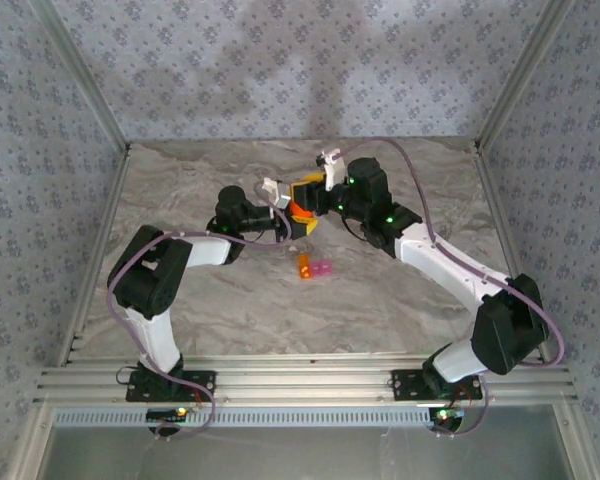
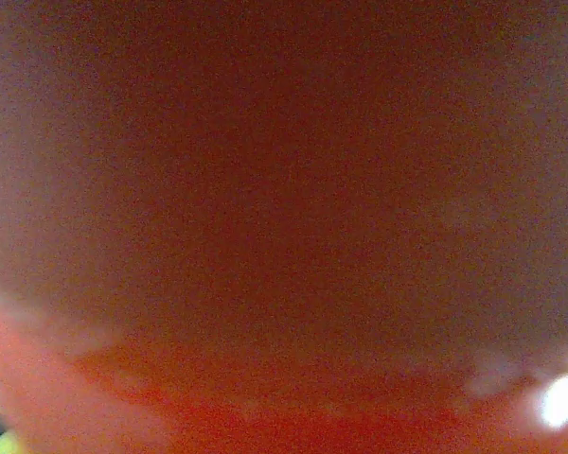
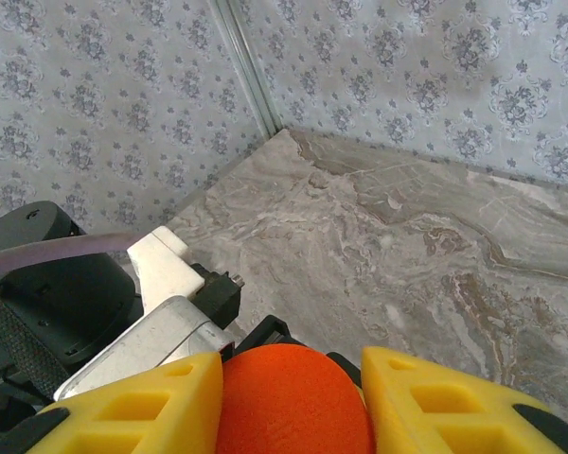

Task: Sort the pills into containers

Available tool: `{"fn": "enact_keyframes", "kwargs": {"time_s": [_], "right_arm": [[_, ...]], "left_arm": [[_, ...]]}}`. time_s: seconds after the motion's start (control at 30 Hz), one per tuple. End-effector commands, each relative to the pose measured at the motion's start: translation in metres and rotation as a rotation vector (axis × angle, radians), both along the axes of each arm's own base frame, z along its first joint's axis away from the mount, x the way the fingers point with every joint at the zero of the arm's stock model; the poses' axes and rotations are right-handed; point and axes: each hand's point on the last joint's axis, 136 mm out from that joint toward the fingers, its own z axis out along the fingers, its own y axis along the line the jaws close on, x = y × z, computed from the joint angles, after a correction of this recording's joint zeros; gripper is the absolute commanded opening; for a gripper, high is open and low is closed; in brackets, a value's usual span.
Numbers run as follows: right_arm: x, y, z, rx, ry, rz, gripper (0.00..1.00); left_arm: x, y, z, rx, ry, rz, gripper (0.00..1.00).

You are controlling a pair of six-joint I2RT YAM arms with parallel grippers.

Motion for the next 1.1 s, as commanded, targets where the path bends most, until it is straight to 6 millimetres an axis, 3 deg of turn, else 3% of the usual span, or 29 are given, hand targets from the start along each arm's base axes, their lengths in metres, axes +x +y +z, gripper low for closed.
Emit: {"fn": "enact_keyframes", "kwargs": {"time_s": [0.0, 0.27, 0.43, 0.7, 1.07], "right_arm": [[-0.017, 0.003, -0.036, -0.038, 0.145, 0.079, 0.44], [-0.014, -0.041, 0.037, 0.095, 0.024, 0.137, 0.69], [-0.014, -0.057, 0.058, 0.096, -0.041, 0.2, 0.72], [-0.033, -0.046, 0.044, 0.015, 0.004, 0.494, 0.75], [-0.039, -0.022, 0.022, -0.037, 0.044, 0.566, 0.76]], "left_arm": [[-0.008, -0.009, 0.035, -0.069, -0.11, -0.024, 0.0], [-0.007, -0.007, 0.02, -0.039, -0.075, -0.049, 0.0], [-0.01, -0.006, 0.017, -0.021, -0.052, -0.092, 0.0], [-0.018, -0.009, 0.016, 0.025, -0.001, -0.195, 0.0], [-0.022, -0.009, 0.016, 0.046, 0.007, -0.213, 0.0]]}}
